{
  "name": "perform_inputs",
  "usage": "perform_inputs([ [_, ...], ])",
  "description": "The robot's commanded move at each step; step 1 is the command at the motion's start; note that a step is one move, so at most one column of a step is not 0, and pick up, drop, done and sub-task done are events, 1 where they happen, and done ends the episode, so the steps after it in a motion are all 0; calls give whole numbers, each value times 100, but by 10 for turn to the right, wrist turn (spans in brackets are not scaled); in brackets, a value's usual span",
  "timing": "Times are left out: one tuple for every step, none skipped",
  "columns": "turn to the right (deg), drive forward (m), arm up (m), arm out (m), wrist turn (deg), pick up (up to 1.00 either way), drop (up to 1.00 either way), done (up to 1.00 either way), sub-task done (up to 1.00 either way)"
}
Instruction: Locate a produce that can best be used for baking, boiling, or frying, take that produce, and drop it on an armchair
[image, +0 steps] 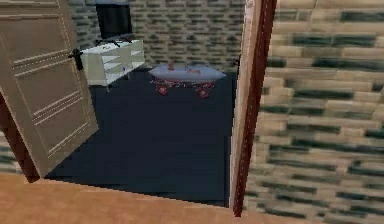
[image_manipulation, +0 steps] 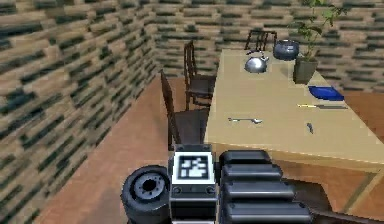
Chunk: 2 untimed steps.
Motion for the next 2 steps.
perform_inputs([
  [30, 0, 0, 0, 0, 0, 0, 0, 0],
  [0, 100, 0, 0, 0, 0, 0, 0, 0],
])
